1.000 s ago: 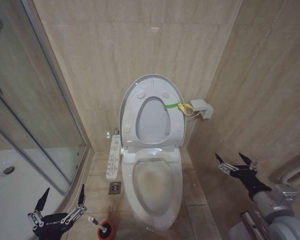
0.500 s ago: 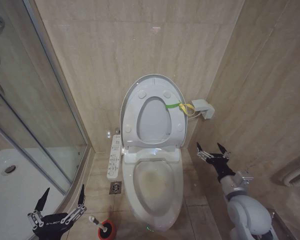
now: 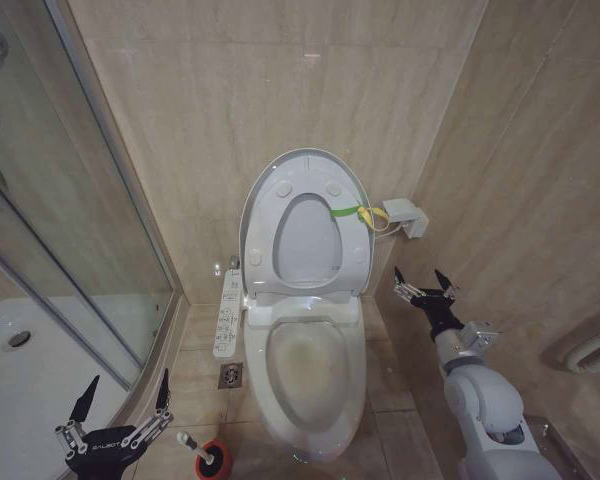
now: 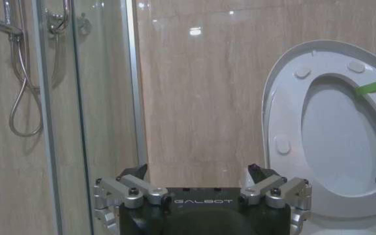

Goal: Open the toilet lid, clean the toilet bowl with a toilet brush, close the toilet lid, and flush.

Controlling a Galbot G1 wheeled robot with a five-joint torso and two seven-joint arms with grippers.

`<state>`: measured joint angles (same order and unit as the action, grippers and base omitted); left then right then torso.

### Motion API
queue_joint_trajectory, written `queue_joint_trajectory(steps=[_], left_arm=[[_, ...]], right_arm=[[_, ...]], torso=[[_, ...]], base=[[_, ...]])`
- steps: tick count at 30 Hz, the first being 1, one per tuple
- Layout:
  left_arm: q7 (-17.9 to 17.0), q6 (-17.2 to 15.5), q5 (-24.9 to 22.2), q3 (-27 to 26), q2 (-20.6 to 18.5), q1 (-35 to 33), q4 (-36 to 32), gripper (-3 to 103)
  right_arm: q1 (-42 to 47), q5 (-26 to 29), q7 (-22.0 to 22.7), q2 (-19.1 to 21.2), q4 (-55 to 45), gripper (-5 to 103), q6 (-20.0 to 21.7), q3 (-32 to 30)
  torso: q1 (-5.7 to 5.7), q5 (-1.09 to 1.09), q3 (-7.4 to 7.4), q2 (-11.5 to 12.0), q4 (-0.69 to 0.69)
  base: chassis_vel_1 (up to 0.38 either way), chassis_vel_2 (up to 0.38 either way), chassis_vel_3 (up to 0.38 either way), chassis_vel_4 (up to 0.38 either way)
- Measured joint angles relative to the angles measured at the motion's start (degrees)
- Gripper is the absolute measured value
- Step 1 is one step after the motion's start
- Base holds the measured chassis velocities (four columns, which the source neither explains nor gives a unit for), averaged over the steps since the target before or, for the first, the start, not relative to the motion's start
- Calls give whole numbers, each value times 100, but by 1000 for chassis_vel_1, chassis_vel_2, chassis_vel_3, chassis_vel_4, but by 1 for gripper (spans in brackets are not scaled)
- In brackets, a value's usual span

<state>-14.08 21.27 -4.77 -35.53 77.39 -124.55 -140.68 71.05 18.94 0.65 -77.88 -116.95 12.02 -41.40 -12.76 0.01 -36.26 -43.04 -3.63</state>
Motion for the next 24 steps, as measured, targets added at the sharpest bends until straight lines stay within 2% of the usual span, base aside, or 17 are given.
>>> queue_joint_trajectory(steps=[5, 7, 15, 19, 21, 24], left_arm=[[0, 0, 0, 0, 0, 0, 0, 100], [1, 0, 0, 0, 0, 0, 0, 100], [0, 0, 0, 0, 0, 0, 0, 100], [0, 1, 0, 0, 0, 0, 0, 100], [0, 0, 0, 0, 0, 0, 0, 100], [0, 0, 0, 0, 0, 0, 0, 100]], right_arm=[[-277, -10, 14, 23, 227, 100, -36, 67], [-701, -40, 28, 62, 487, 100, -86, 143], [-826, -51, 32, 66, 565, 100, -97, 167], [-997, -70, 34, 66, 733, 100, -128, 214], [-1101, -83, 35, 65, 836, 100, -149, 239], [-1817, -186, 39, 47, 1515, 100, -271, 418]], torso=[[1, 0, 1, 0, -5], [0, -1, 1, 0, 4], [1, -1, 1, 0, -2], [1, -1, 0, 0, 1], [1, -1, 1, 0, -3], [1, 0, 0, 0, -1]], base=[[0, 0, 0, 0], [0, 0, 0, 0], [0, 0, 0, 0], [0, 0, 0, 0], [0, 0, 0, 0], [0, 0, 0, 0]])
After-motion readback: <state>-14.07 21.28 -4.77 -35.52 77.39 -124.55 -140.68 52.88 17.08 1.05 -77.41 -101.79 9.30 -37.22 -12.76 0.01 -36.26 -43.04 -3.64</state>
